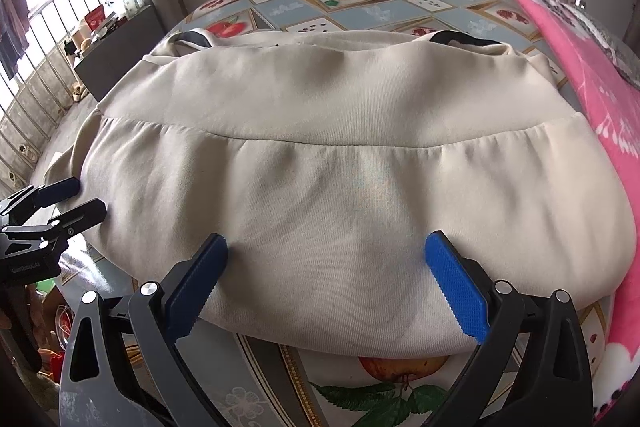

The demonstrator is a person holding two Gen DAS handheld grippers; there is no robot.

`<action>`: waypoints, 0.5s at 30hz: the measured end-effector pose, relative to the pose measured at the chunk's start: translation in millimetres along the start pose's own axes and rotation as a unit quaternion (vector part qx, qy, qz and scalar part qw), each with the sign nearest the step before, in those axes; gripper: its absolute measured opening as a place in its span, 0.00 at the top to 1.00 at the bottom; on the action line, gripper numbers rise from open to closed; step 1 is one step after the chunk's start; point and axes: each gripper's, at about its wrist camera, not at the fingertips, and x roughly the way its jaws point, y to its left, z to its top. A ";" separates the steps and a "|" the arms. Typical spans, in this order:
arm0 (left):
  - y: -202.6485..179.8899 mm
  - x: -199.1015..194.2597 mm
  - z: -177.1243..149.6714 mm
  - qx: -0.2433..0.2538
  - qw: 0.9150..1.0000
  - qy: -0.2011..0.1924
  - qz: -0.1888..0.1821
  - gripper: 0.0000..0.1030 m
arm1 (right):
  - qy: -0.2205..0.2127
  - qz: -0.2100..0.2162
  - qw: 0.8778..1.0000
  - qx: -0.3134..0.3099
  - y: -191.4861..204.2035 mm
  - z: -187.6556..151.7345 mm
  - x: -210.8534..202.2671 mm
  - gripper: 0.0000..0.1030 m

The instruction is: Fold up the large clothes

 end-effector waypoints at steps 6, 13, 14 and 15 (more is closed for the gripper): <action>-7.6 5.1 0.2 0.020 1.000 0.012 -0.005 0.05 | 0.008 -0.003 1.000 0.000 0.1 2.5 1.0 0.07; -4.7 6.4 -1.2 0.020 1.000 0.006 -0.020 0.05 | 0.010 -0.005 1.000 -0.004 0.9 3.0 1.8 0.07; -4.6 6.3 -1.6 0.023 0.999 0.004 -0.022 0.05 | 0.011 -0.006 1.000 -0.003 1.1 3.0 1.9 0.07; -4.5 6.3 -2.0 0.025 0.999 0.004 -0.024 0.05 | 0.012 -0.006 1.000 -0.003 1.1 3.3 2.1 0.07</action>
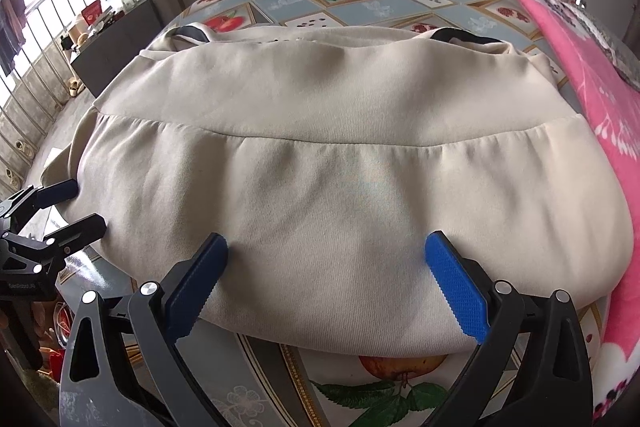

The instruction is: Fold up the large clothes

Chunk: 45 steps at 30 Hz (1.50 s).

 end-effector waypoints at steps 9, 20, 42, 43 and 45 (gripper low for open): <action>11.6 -2.0 6.6 -0.022 0.999 0.017 -0.038 0.05 | -0.004 -0.004 1.000 -0.003 0.6 0.2 1.0 0.07; 17.7 -3.7 8.5 -0.036 0.997 0.018 -0.064 0.05 | -0.018 -0.005 1.000 0.001 -0.7 -3.0 -0.6 0.07; -6.3 -55.6 31.5 0.041 0.997 -0.071 -0.016 0.05 | -0.098 -0.027 0.995 -0.010 17.1 20.3 -40.6 0.07; -6.9 -49.2 34.5 0.042 0.997 -0.067 -0.013 0.05 | -0.091 -0.027 0.995 -0.006 16.9 17.2 -36.3 0.07; -7.9 -32.6 39.4 0.040 0.998 -0.051 -0.009 0.05 | -0.082 -0.033 0.996 -0.001 15.5 11.8 -29.4 0.07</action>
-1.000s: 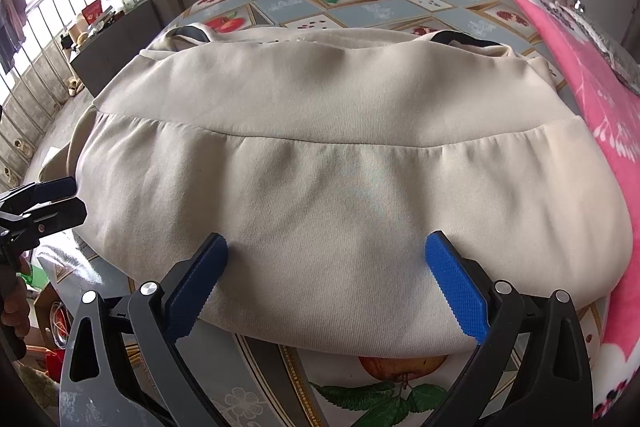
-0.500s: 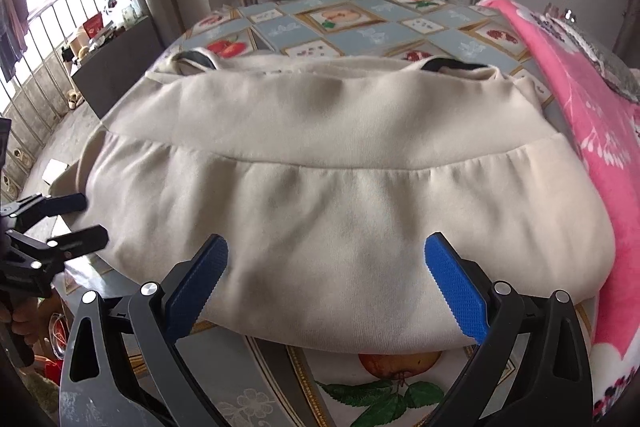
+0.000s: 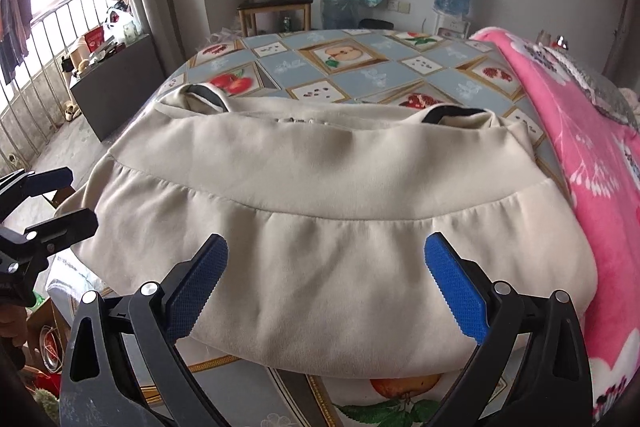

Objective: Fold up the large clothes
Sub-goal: 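Move the left gripper to the jacket collar edge and grasp it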

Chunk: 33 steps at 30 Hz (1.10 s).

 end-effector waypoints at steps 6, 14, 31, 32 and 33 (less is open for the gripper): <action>-5.2 39.0 -7.9 0.018 0.999 0.038 0.026 0.05 | 0.044 0.000 0.999 0.025 -7.9 -19.1 20.9 0.11; -1.8 25.7 -11.2 0.010 0.999 0.008 0.036 0.08 | -0.005 0.007 1.000 0.022 -12.3 -0.2 -6.0 0.17; 73.9 -14.9 8.8 -0.046 0.993 -0.040 0.096 0.09 | -0.006 0.052 0.999 0.014 -13.0 -3.6 8.0 0.22; 80.1 -13.1 10.5 -0.056 0.994 -0.038 0.090 0.09 | -0.001 0.054 0.998 0.013 -13.8 -4.4 10.8 0.22; 85.8 -11.4 12.7 -0.066 0.993 -0.038 0.085 0.09 | 0.005 0.055 0.998 0.014 -15.4 -4.8 14.1 0.22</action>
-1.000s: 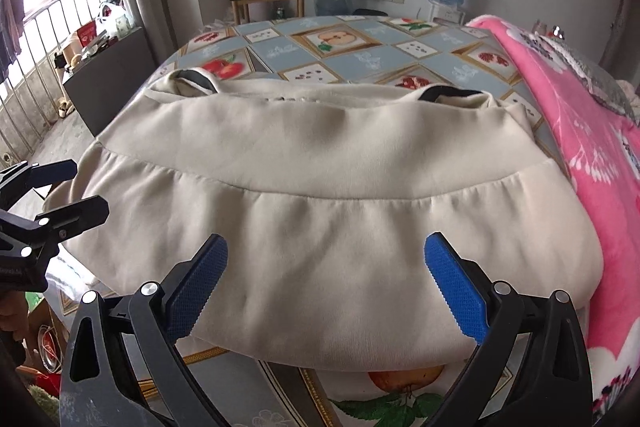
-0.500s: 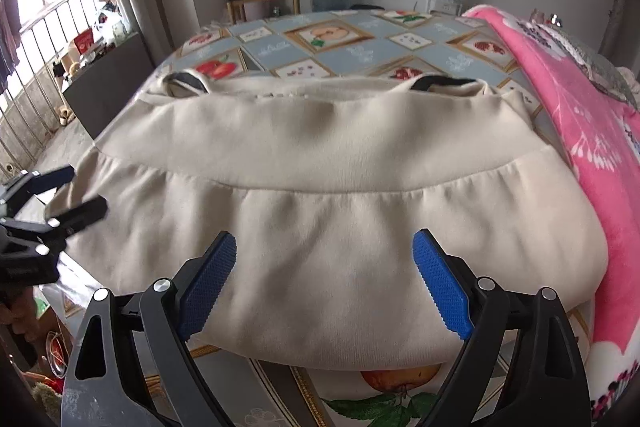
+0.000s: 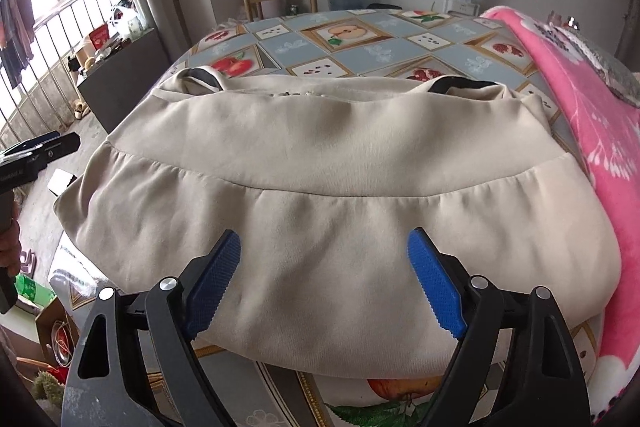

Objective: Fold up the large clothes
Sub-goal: 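Move the left gripper to the jacket collar edge and grasp it, then grasp the jacket collar with the right gripper beside the left gripper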

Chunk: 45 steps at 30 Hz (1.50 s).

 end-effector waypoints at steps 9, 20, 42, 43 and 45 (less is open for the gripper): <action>25.9 57.3 27.5 -0.074 0.993 0.035 -0.088 0.24 | 0.023 0.012 0.999 0.034 -17.6 -2.7 9.6 0.22; 19.2 62.4 29.3 -0.083 0.983 0.037 -0.157 0.81 | 0.025 0.000 0.999 0.026 -12.9 -0.8 14.9 0.21; 27.7 102.7 53.0 -0.098 0.964 0.097 -0.228 0.77 | 0.027 -0.001 0.999 0.021 -11.5 2.5 19.5 0.20; 24.3 97.7 53.3 -0.088 0.963 0.086 -0.239 0.75 | 0.027 -0.002 0.999 0.022 -11.2 1.3 19.4 0.20; 16.8 97.7 52.8 -0.063 0.971 0.090 -0.213 0.74 | 0.027 -0.001 0.999 0.023 -11.1 1.4 19.7 0.20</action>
